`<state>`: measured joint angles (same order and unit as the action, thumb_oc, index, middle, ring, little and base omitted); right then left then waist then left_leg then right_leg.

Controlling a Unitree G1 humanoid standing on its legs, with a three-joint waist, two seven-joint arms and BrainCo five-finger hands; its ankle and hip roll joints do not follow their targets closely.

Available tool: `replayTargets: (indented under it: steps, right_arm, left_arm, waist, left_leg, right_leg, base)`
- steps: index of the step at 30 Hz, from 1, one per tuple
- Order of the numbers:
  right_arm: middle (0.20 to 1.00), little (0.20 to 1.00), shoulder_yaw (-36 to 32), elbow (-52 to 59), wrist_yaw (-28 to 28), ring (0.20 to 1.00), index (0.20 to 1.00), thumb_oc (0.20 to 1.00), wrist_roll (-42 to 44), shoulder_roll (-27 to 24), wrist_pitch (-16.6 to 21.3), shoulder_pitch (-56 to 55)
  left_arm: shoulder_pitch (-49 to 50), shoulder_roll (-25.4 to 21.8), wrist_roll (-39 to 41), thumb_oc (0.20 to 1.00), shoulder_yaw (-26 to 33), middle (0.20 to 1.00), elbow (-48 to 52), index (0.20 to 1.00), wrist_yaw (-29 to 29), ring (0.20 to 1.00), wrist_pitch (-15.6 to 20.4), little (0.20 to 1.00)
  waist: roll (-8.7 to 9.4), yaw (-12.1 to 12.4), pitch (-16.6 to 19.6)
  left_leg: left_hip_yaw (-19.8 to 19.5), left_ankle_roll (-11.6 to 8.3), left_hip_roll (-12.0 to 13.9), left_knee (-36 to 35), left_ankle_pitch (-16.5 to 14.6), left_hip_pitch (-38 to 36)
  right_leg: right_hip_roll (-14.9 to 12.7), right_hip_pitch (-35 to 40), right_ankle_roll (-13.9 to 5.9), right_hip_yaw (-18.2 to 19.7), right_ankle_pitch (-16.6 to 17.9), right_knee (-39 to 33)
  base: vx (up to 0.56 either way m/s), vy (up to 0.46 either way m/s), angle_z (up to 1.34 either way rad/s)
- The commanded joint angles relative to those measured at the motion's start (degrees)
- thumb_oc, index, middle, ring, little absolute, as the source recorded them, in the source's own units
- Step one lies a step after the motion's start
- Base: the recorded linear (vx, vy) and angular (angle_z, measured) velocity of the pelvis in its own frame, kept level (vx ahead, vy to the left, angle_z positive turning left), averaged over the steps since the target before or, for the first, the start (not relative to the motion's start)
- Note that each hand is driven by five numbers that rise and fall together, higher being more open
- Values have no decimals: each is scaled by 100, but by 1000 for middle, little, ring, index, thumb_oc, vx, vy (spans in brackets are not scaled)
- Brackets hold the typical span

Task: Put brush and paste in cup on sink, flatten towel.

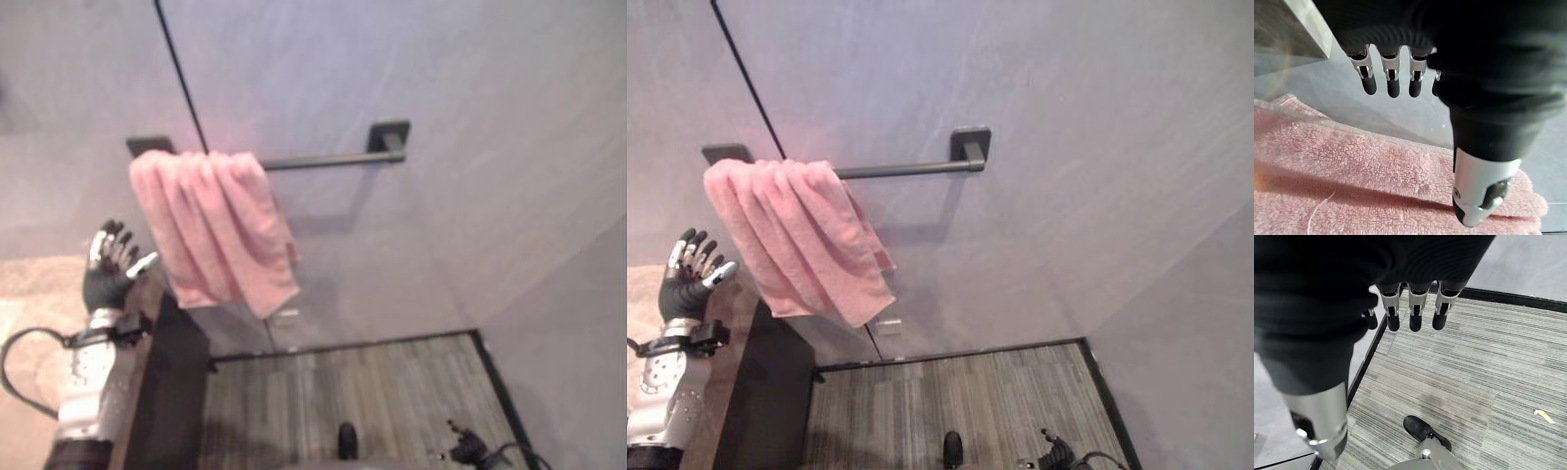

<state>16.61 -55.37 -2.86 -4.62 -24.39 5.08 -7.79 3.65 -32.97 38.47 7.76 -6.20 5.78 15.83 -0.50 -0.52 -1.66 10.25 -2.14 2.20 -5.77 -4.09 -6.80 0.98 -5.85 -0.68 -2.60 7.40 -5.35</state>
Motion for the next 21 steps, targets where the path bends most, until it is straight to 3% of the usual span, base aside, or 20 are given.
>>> replayTargets:
  steps: [1,8,12,14,15,16,18,21]
  right_arm:
    - [1000,1000,106,-42,-30,1000,1000,1000,-167,-164,49,161]
    - [1000,1000,126,-34,3,1000,1000,1000,-185,-264,6,137]
    - [1000,1000,144,-16,19,1000,1000,1000,-187,-266,6,113]
    - [1000,1000,162,31,32,1000,1000,1000,-190,-249,7,97]
    - [1000,1000,172,19,29,1000,1000,1000,-193,-252,11,94]
    - [1000,1000,175,-6,25,1000,1000,1000,-182,-250,2,112]
    - [1000,1000,178,-42,21,1000,1000,1000,-185,-247,-6,119]
    - [1000,1000,181,-14,20,1000,1000,1000,-184,-270,-8,120]
  left_arm:
    - [-634,-509,84,1000,-24,1000,-106,1000,-84,1000,217,1000]
    - [-882,-1198,-42,1000,-151,1000,-342,1000,-160,1000,70,1000]
    - [-886,-1245,-36,1000,-167,1000,-322,1000,-178,1000,66,1000]
    - [-875,-1212,-14,878,-211,878,-296,878,-191,878,49,878]
    - [-891,-1202,-12,749,-231,749,-328,749,-200,749,34,749]
    - [-906,-1237,-45,677,-247,677,-325,677,-196,677,22,677]
    - [-918,-1227,29,583,-294,583,-280,583,-251,583,1,583]
    - [-942,-1241,59,558,-365,558,-268,558,-295,558,-15,558]
  waist:
    - [78,-117,-52]
    - [24,-136,-55]
    - [9,-135,-56]
    - [-12,-142,-52]
    - [-15,-145,-52]
    - [-21,-143,-55]
    - [-33,-151,-57]
    - [-48,-166,-53]
  left_leg:
    - [-24,99,-19,77,-139,-2]
    - [-33,74,-17,77,-103,64]
    - [-45,65,-12,77,-99,71]
    - [-43,57,-11,77,-95,56]
    - [-45,56,-13,77,-98,52]
    - [-48,55,-13,77,-98,48]
    - [-49,50,-16,77,-96,50]
    - [-38,50,-15,77,-93,49]
  right_leg:
    - [-348,318,-547,-8,-406,35]
    - [-348,268,-553,-22,-402,35]
    - [-350,269,-554,-23,-404,35]
    - [-353,290,-547,-37,-420,35]
    - [-349,294,-546,-35,-427,35]
    - [-348,304,-545,-34,-436,35]
    - [-347,304,-544,-27,-442,35]
    - [-347,303,-543,-18,-443,35]
  base:
    - [0,0,0]
    - [0,0,0]
    - [0,0,0]
    - [35,-13,1]
    - [0,0,0]
    - [0,0,0]
    - [0,0,0]
    - [0,0,0]
